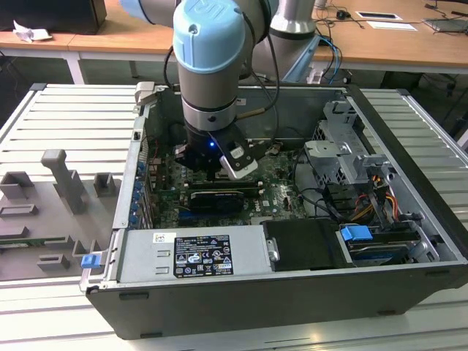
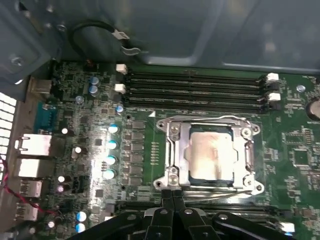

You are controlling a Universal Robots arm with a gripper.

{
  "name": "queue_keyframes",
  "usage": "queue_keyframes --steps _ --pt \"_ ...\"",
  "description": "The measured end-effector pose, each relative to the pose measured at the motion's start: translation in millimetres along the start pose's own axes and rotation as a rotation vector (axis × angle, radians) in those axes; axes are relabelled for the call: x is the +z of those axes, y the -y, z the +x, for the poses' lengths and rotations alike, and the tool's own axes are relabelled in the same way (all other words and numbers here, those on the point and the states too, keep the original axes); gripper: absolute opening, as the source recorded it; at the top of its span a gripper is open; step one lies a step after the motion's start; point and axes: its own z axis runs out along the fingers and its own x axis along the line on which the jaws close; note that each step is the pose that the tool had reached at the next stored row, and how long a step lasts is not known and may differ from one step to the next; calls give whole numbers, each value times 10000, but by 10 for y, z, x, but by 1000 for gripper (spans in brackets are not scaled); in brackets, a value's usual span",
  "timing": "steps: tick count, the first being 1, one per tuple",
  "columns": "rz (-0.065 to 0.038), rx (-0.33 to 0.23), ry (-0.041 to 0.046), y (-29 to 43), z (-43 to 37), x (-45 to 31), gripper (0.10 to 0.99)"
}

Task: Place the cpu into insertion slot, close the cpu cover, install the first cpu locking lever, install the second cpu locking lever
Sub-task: 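Install the second cpu locking lever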

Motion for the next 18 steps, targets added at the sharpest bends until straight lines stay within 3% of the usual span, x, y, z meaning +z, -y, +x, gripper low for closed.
queue_keyframes --steps 1,5,7,9,16,18 --pt "-42 1 0 11 8 46 106" --pt "-144 4 4 24 12 103 106" --pt "-302 10 13 30 23 134 106" --pt "-378 12 19 33 45 151 106" --pt "-498 17 21 38 82 180 106" --pt "-511 15 30 28 79 141 106"
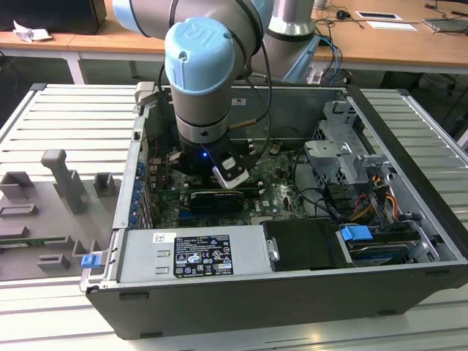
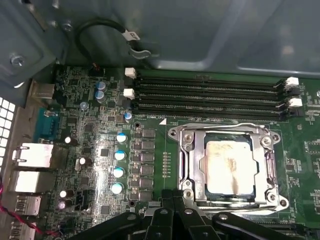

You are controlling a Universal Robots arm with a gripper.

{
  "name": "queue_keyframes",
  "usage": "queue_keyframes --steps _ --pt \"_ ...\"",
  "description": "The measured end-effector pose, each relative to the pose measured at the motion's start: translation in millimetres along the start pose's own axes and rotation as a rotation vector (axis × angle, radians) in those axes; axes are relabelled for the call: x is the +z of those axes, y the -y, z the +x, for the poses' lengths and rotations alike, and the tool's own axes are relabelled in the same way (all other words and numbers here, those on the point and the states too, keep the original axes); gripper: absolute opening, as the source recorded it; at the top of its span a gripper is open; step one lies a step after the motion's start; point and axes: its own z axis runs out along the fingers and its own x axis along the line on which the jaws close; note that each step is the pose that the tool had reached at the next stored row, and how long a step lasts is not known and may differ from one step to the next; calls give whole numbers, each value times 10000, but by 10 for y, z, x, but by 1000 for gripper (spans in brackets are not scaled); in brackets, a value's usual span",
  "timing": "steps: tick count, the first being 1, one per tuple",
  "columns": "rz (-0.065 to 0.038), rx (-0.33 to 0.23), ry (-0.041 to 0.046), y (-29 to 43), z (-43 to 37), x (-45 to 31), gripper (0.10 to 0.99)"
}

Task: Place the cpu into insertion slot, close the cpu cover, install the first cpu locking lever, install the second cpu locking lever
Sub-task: 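Install the second cpu locking lever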

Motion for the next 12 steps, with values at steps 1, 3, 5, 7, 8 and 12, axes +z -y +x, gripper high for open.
queue_keyframes --steps 1,3,5,7,8,12 --pt "8 1 -6 -10 -1 -42 106" --pt "9 1 -7 -27 -3 -101 106" --pt "11 2 -8 -37 -5 -140 106" --pt "10 3 -8 -44 -6 -164 106" --pt "10 3 -8 -47 -6 -176 106" --pt "8 2 -6 -53 -8 -193 106"
